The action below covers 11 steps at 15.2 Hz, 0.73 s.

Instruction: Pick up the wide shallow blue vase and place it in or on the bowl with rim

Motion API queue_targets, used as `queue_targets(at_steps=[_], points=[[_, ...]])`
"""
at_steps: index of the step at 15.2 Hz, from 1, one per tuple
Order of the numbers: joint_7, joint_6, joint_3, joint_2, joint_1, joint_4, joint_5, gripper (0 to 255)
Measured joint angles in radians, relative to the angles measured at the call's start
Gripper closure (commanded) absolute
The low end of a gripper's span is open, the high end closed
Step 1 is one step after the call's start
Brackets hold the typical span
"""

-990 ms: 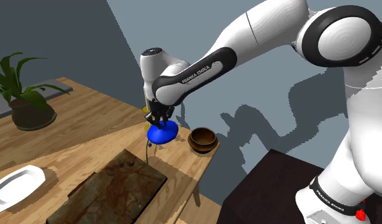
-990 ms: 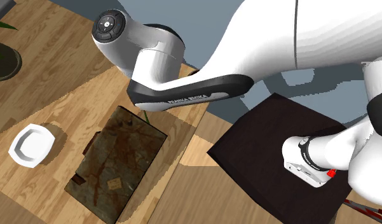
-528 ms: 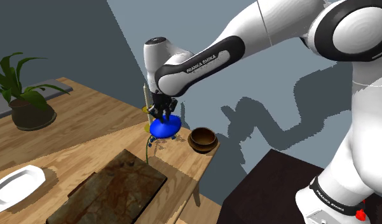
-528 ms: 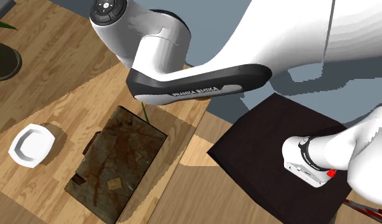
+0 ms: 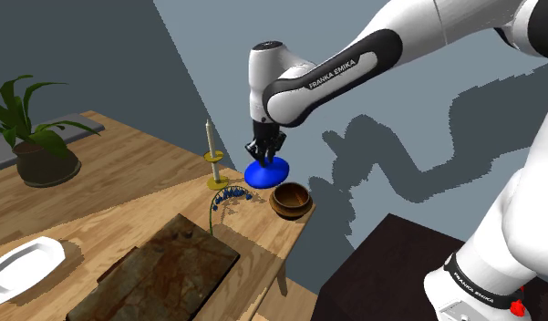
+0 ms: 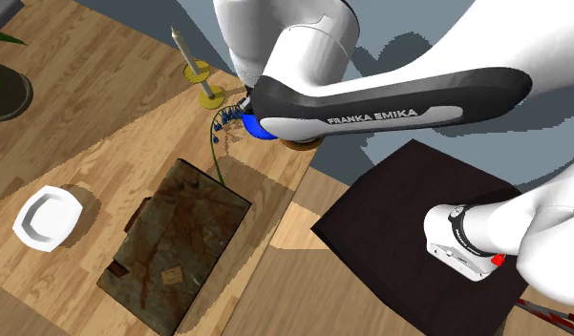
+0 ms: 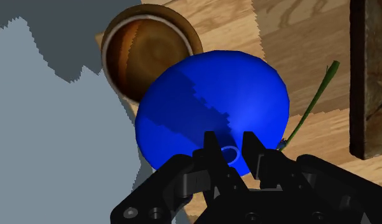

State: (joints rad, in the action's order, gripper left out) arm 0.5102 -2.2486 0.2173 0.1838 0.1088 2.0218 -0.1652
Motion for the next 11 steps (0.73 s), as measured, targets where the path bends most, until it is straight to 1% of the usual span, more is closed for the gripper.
queue_targets(at_steps=[2, 6, 8, 11], points=[[-0.044, -0.019, -0.010, -0.069, -0.026, 0.083, 0.021, 255], [-0.138, -0.023, -0.040, -0.193, -0.069, 0.198, 0.059, 255], [-0.170, -0.035, -0.055, -0.225, -0.082, 0.239, 0.066, 255], [-0.178, -0.067, -0.061, -0.218, -0.088, 0.265, 0.063, 255]])
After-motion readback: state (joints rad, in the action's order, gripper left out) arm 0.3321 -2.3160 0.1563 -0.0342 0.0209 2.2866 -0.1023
